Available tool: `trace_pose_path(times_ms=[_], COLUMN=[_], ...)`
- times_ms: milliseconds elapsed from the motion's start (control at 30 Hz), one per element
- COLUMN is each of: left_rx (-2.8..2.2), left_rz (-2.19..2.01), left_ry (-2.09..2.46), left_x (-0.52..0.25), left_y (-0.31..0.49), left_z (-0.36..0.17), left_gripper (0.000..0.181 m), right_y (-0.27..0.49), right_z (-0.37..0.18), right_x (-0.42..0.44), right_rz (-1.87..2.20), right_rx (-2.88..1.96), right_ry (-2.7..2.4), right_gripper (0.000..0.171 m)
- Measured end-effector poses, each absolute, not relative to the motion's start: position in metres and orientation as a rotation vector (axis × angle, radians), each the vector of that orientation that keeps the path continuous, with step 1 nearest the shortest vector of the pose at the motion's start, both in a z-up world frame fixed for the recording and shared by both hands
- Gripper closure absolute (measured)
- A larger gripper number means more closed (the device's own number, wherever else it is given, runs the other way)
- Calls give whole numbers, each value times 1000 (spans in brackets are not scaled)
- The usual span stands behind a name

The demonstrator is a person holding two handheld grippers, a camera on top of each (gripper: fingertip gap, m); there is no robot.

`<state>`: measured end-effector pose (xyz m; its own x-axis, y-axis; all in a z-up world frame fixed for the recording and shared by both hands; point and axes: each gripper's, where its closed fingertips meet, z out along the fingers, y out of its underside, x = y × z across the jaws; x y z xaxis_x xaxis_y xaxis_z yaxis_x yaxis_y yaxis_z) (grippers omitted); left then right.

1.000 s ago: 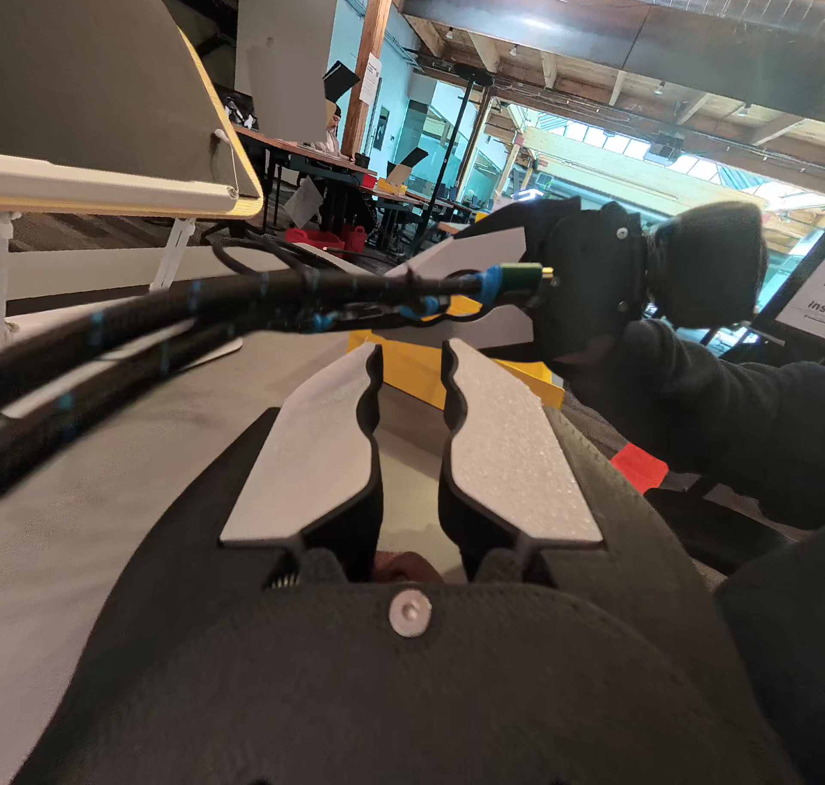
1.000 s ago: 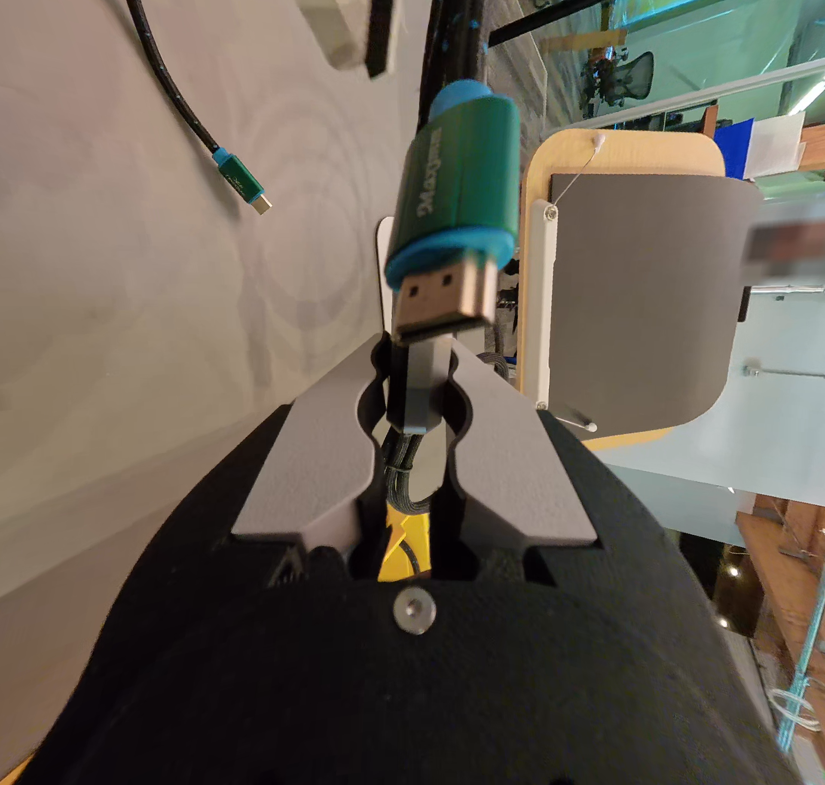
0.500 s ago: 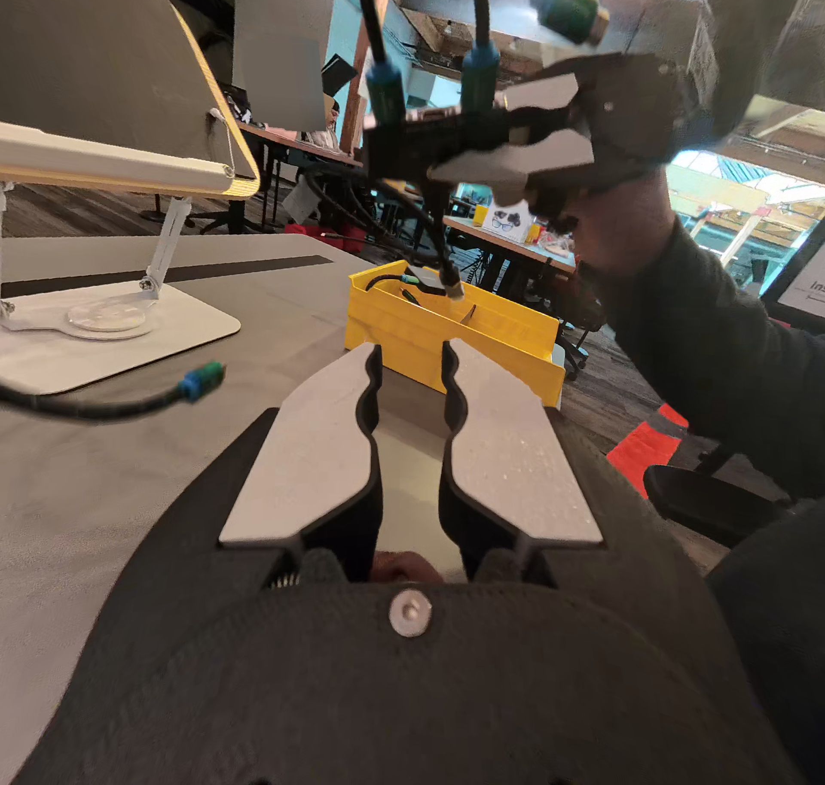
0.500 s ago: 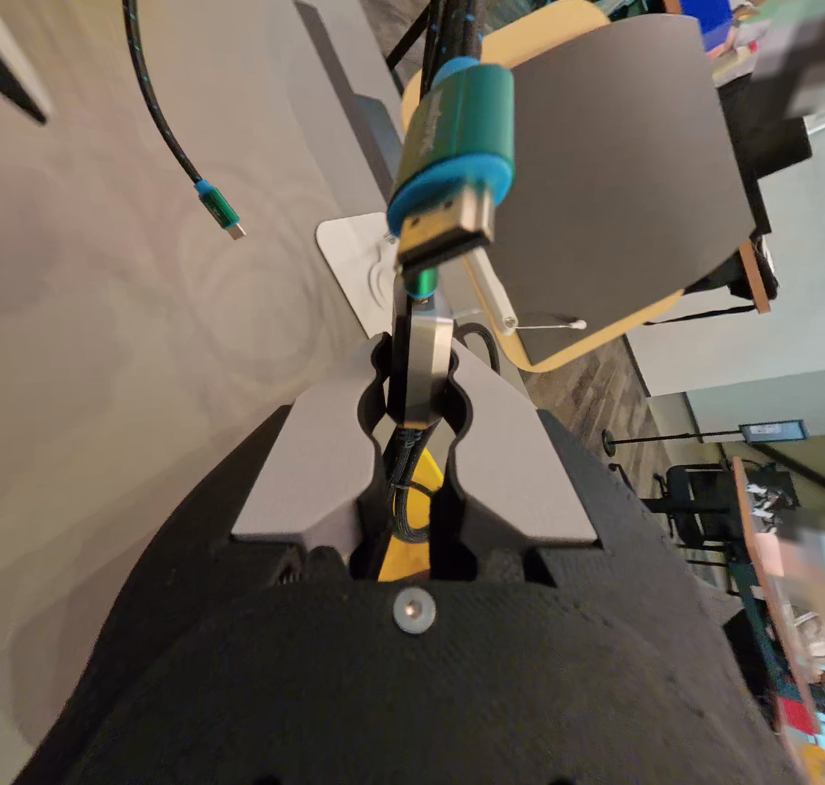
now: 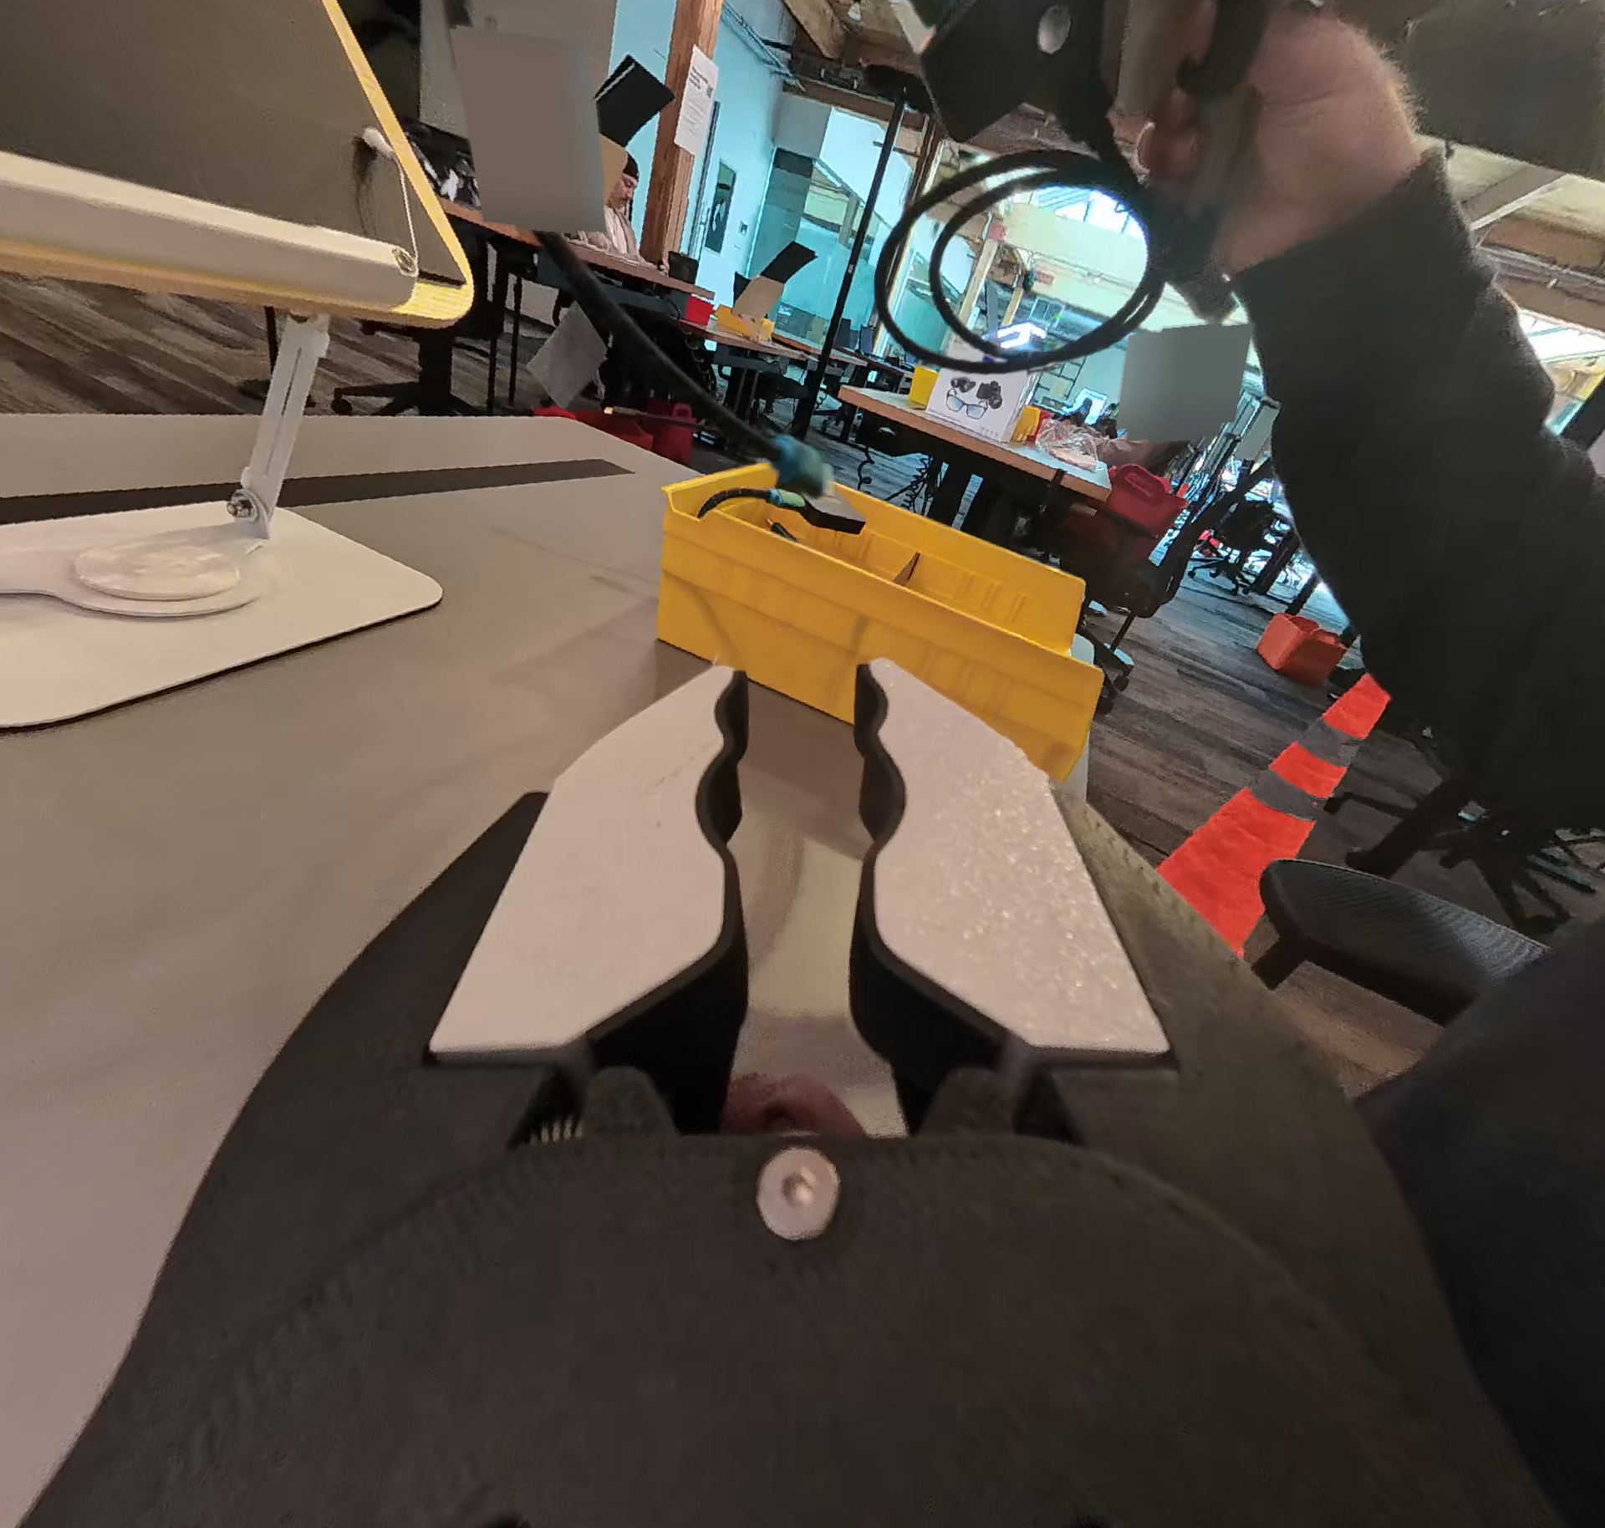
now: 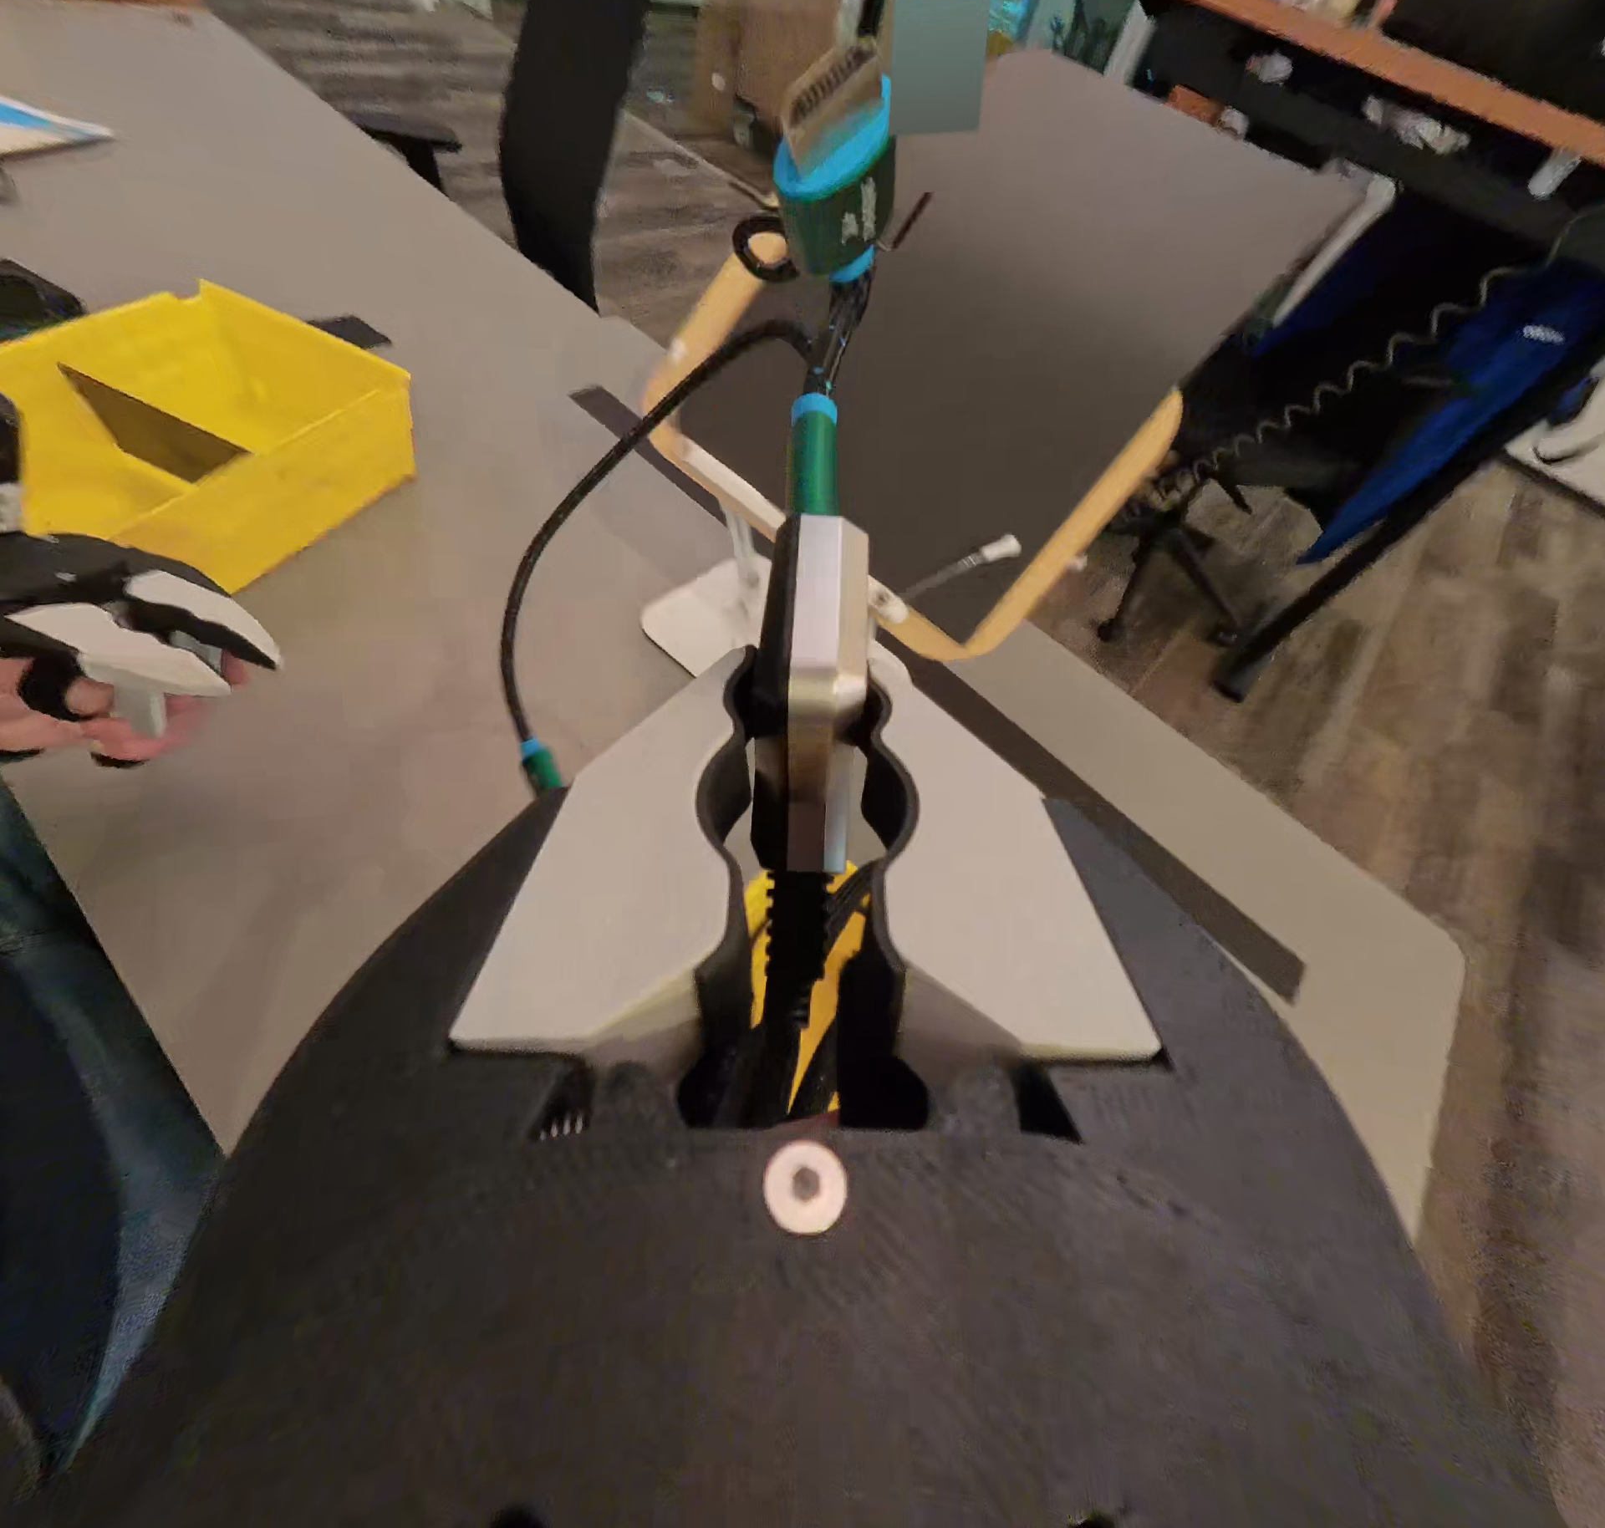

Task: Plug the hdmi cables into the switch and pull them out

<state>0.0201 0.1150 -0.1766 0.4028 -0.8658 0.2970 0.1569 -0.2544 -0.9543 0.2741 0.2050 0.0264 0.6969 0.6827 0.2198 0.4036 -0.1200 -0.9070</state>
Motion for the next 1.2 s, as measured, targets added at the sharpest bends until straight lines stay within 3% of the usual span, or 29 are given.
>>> trace_pose_path(times_ms=[533,933,1200], left_rx=[-1553,-1559,-1572], left_rz=[-1130,-1128,-1139], left_ry=[688,683,698], left_x=[33,28,33], left_y=[118,118,118], left_z=[-197,-199,-205], left_gripper=[159,159,159], right_y=[185,221,244], right_z=[64,-82,-128], right_x=[394,374,370], right_rz=[-535,-740,-713], right_rx=[-2112,-2183,-2260], right_ry=[-1478,-2179,-2303], right_gripper=[153,151,151])
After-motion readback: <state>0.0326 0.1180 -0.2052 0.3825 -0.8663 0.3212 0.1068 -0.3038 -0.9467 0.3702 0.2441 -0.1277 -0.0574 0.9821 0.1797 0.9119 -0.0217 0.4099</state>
